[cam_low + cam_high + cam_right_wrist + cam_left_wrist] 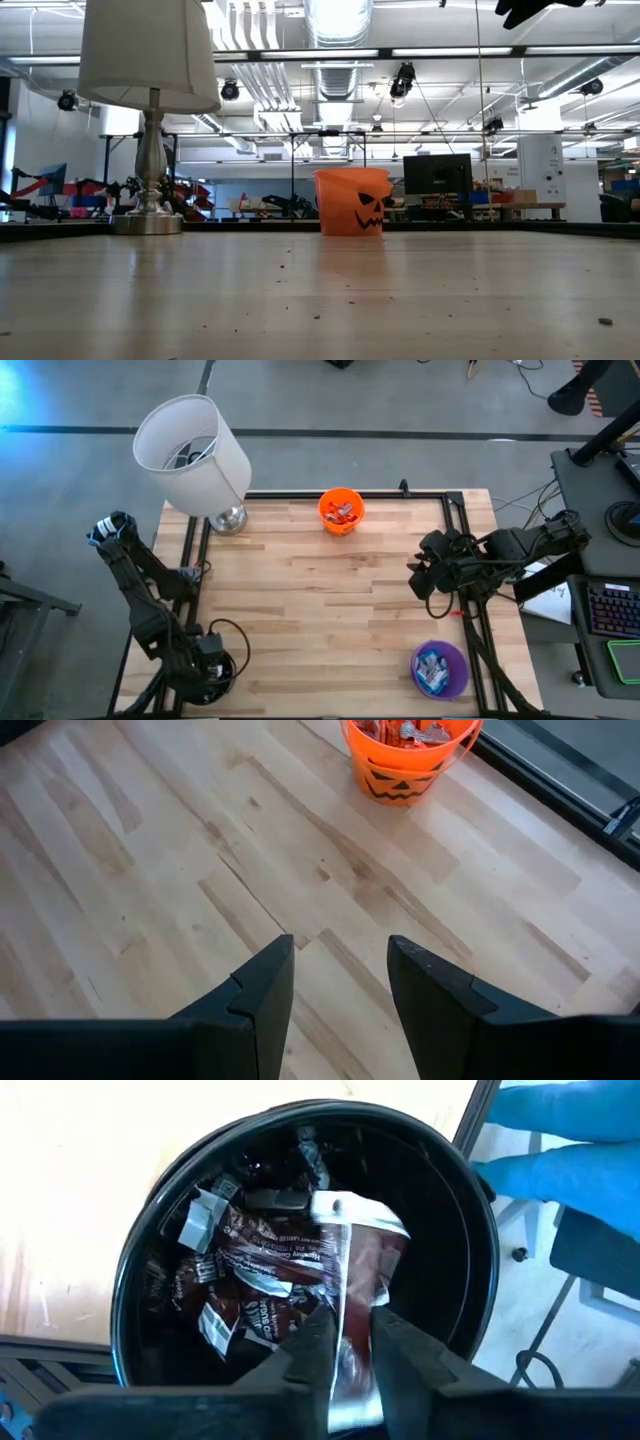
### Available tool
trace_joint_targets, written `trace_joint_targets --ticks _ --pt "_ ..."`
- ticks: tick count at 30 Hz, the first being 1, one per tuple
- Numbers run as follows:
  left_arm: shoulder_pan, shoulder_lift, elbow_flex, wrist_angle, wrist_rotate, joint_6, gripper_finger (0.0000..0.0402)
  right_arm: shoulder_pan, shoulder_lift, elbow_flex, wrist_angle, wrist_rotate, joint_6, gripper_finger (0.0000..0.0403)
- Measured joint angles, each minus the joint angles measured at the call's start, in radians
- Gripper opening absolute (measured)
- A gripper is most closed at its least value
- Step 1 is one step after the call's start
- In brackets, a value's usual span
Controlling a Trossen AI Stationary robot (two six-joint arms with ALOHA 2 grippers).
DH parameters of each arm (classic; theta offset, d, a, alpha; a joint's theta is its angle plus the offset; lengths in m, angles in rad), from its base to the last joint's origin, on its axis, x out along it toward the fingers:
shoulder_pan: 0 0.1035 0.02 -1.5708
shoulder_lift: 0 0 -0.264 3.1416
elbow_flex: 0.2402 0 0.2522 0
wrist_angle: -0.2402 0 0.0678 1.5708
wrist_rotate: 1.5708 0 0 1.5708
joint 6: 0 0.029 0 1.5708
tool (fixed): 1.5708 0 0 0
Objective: Organize candy in baskets
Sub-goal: Put the brown chocolate into the black bucket, then return to Home Position
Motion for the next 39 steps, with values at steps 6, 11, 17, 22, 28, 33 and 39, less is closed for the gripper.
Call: trace_joint_targets --ticks 6,11,17,22,28,33,39 --pt "0.000 -0.002 0.000 0.028 0.000 -0.022 0.0104 0.000 0.000 0.000 0.000 0.004 0.000 0.0153" --pt "0.003 -0.017 0.009 0.055 -0.004 -0.048 0.0133 0.000 0.000 0.000 0.000 0.004 -0.007 0.0153" --pt "0.006 -0.056 0.106 0.015 -0.225 -0.069 0.0141 0.000 -0.014 0.004 -0.009 0.004 0.074 0.0153" --pt "0.000 -0.070 0.280 -0.137 -0.568 0.023 0.0141 0.000 -0.027 0.010 -0.010 0.000 0.172 0.0153" --pt "-0.007 -0.055 0.476 -0.244 -0.828 0.268 0.0141 0.001 -0.031 0.012 -0.013 -0.055 0.231 0.0153" --pt "-0.007 -0.055 0.544 -0.288 -0.915 0.408 0.0141 0.003 -0.019 0.013 -0.007 -0.177 0.240 0.0153" --pt "-0.006 -0.077 0.549 -0.404 -0.970 0.411 0.0141 0.025 -0.034 0.013 -0.007 -0.103 0.095 0.0153"
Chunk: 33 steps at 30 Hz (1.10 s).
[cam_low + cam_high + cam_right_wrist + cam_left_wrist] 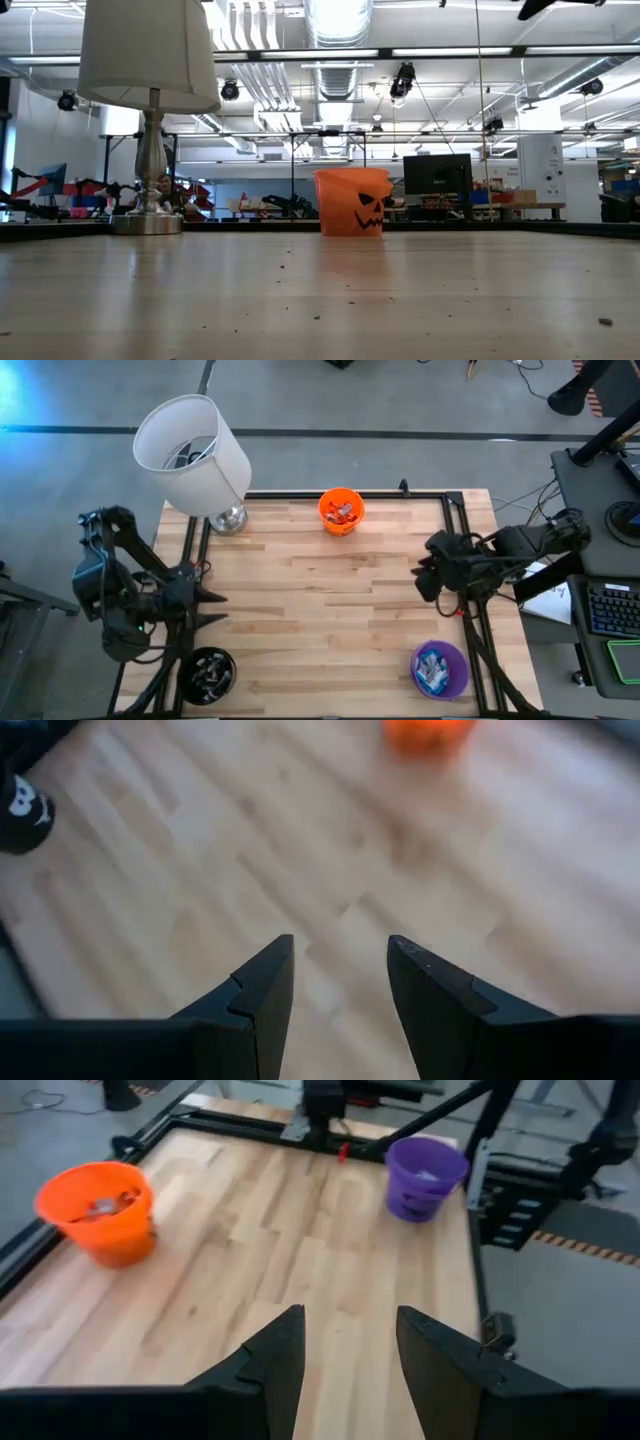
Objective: Organize candy in baskets
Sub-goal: Return to Home Position
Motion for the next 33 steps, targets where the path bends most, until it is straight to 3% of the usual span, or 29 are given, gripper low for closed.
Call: trace_joint_targets --ticks 5,12,18,22,26,30,33 --pt "-0.010 -0.044 -0.001 -0.125 -0.006 -0.071 0.0141 0.060 -0.074 0.000 0.015 0.194 -0.096 0.0153" --pt "-0.040 -0.137 -0.052 -0.169 -0.065 -0.090 0.0141 0.155 -0.237 -0.038 0.113 0.355 -0.233 0.0153" --pt "-0.044 -0.246 -0.161 -0.166 -0.114 -0.118 0.0141 0.207 -0.406 -0.161 0.353 0.390 -0.440 0.0153" --pt "-0.044 -0.320 -0.245 -0.132 -0.155 -0.152 0.0141 0.212 -0.532 -0.304 0.622 0.276 -0.626 0.0153" --pt "-0.044 -0.370 -0.310 -0.021 -0.175 -0.124 0.0141 0.212 -0.657 -0.472 0.949 0.036 -0.791 0.0153" --pt "-0.044 -0.392 -0.341 0.080 -0.176 -0.023 0.0141 0.212 -0.747 -0.620 1.138 -0.184 -0.887 0.0153" --pt "-0.044 -0.397 -0.342 0.085 -0.179 -0.008 0.0141 0.212 -0.807 -0.703 1.190 -0.217 -0.897 0.0153"
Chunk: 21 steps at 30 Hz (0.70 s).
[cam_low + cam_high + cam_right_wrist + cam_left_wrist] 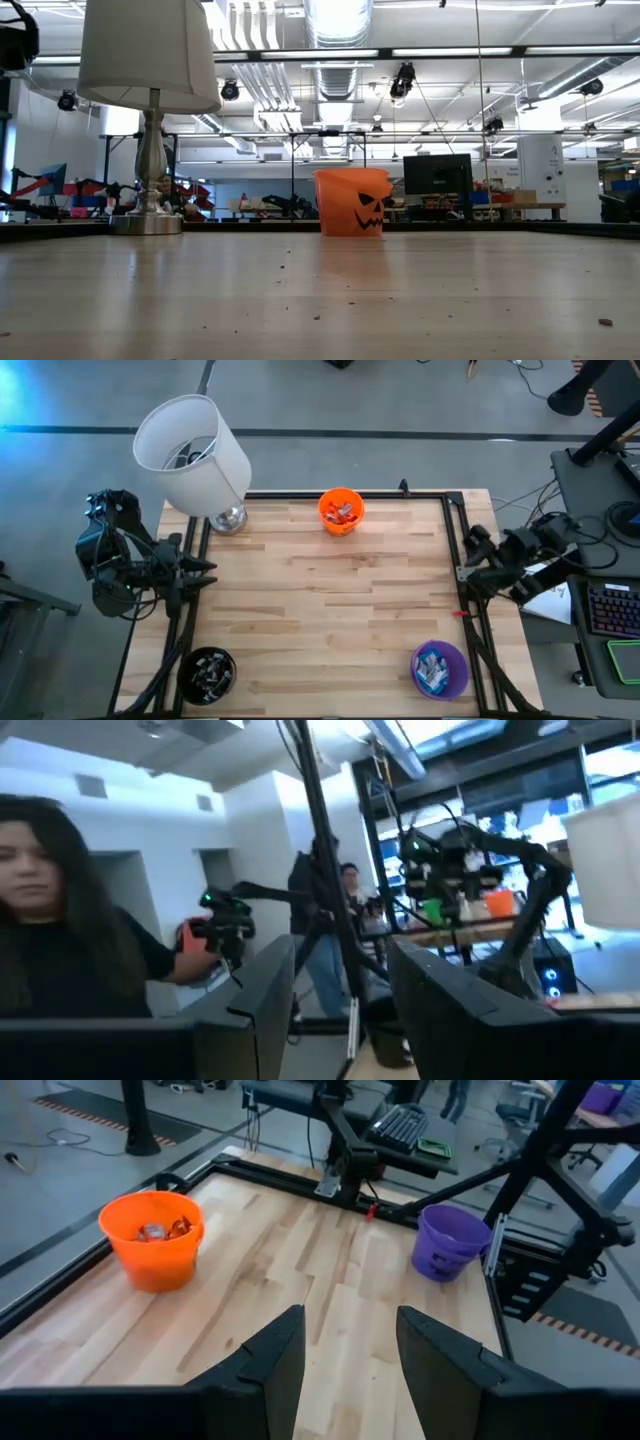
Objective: Organize candy in baskets
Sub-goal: Return to Home Position
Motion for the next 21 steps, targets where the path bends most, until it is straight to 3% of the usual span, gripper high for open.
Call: trace_joint_targets --ticks 5,14,21 --pt "0.000 -0.001 0.010 0.000 -0.012 0.002 0.0141 0.000 -0.072 -0.135 0.059 -0.005 0.016 0.0153" --pt "0.000 -0.004 0.010 0.000 -0.013 -0.024 0.0141 0.000 -0.154 -0.386 0.266 -0.169 -0.010 0.0153" --pt "0.000 -0.009 0.025 0.005 -0.014 -0.032 0.0141 0.000 -0.219 -0.553 0.384 -0.174 0.014 0.0153"
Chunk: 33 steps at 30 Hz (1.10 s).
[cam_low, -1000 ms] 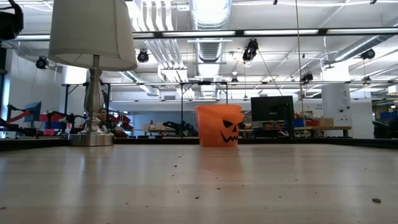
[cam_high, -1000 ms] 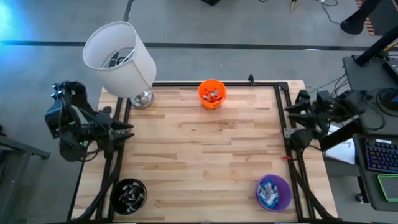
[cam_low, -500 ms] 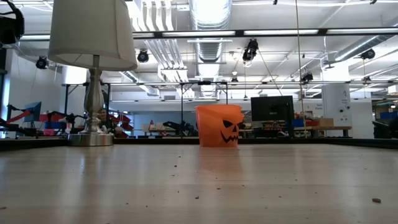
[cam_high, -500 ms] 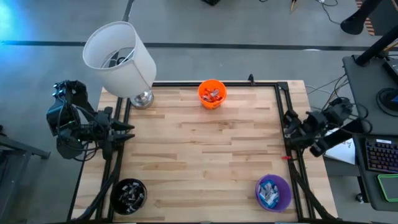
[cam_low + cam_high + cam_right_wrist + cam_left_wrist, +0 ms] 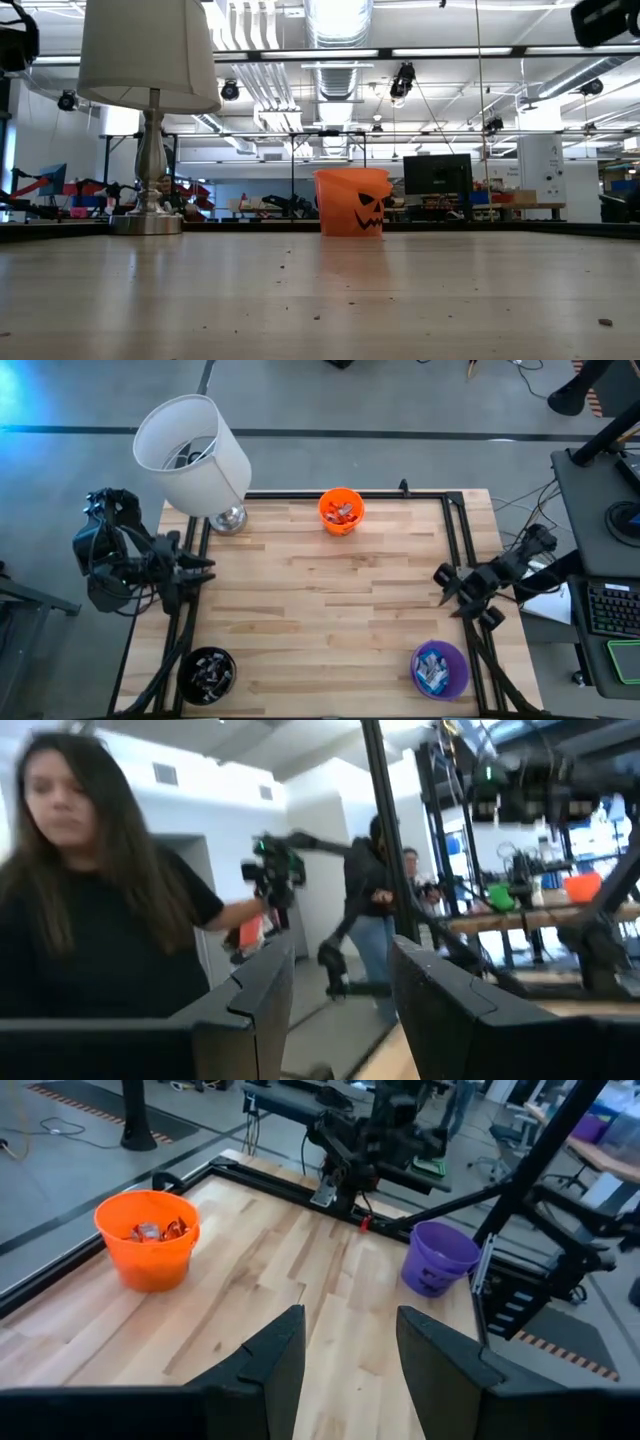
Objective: Organize candy in baskets
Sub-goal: Return to Home Position
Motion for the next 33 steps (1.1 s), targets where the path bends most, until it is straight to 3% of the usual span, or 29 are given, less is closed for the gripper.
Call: trace_joint_targets --ticks 5,11,18,25,33 --pt "0.000 -0.004 0.027 0.000 0.000 0.004 0.0141 0.000 -0.006 -0.082 0.091 -0.002 -0.015 0.0153" --pt "0.000 -0.005 0.054 0.000 -0.001 0.007 0.0141 0.000 -0.005 -0.095 0.075 -0.006 -0.020 0.0153" --pt "0.000 -0.005 0.055 -0.015 0.000 0.007 0.0141 0.000 -0.004 -0.095 -0.131 -0.025 0.000 0.0153" --pt "0.000 -0.029 0.055 -0.030 0.007 -0.001 0.0141 0.000 0.003 -0.095 -0.186 -0.026 -0.009 0.0153" --pt "0.000 -0.074 0.055 -0.027 0.115 -0.019 0.0141 0.002 0.026 -0.095 -0.236 -0.031 -0.094 0.0153"
